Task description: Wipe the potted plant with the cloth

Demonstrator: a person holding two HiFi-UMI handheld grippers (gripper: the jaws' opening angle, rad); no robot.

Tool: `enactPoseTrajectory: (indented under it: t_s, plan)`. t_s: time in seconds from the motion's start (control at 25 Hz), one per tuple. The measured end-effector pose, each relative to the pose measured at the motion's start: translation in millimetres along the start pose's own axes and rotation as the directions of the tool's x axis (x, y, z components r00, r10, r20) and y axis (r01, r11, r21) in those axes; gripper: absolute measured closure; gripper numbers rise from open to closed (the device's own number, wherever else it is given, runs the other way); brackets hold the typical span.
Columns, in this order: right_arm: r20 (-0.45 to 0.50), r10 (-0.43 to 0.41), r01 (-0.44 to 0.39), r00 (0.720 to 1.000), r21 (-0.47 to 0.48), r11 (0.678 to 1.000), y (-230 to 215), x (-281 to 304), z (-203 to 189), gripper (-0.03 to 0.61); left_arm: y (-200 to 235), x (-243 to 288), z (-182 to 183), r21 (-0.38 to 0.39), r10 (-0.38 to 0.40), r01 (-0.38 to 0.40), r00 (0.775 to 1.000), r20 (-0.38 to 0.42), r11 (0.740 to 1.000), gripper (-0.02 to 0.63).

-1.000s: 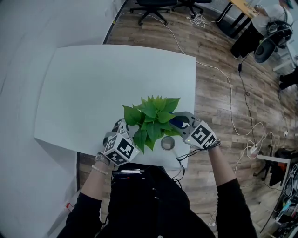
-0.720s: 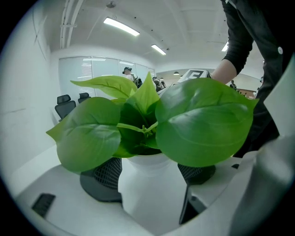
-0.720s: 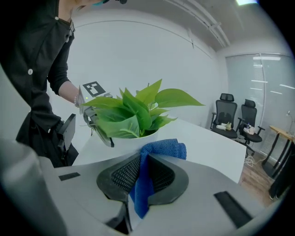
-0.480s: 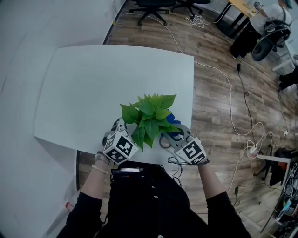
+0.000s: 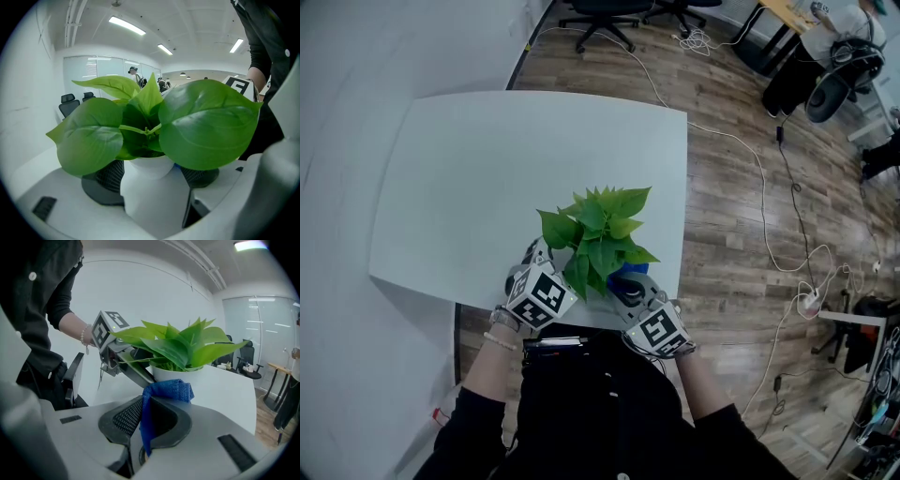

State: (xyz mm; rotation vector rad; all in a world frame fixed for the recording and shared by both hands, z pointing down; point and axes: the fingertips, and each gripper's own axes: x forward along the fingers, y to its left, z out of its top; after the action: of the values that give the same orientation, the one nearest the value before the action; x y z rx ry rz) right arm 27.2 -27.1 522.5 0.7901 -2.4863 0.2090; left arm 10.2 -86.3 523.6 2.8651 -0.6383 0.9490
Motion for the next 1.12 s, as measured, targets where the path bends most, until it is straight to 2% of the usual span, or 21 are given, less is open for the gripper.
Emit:
enactPoseTrajectory:
  t_s: [0.08,0.24,0.64,0.92,1.12]
  plan:
    - [-0.004,0.016,-0.016,1.000,-0.028,0.999,6,3,1,0.503,0,-1,0,-0.002,0.001,-0.001,1.000,-0.003,1.000,0.225]
    - [-0.002,0.020,-0.020,1.000,-0.025,0.999,7,6,2,0.503,0,1,-2,0.000,0.001,-0.001,1.000,-0.003,1.000,0.227]
    - [0.006,0.022,-0.022,1.000,-0.011,1.000,-17,-8,3,0.503,1,0,-2,0.017,-0.009,0.009,1.000,-0.004,1.000,0.235]
    - [0.009,-0.056,0.056,0.998,0.046,0.997,-53,-20,3,0.503,2,-1,-3,0.035,-0.019,0.019,1.000,-0.004,0.999,0.239]
    - [-0.008,-0.057,0.057,0.998,0.002,0.998,-87,-18,3,0.503,3,1,-6,0.046,-0.035,0.035,0.999,-0.002,0.998,0.239]
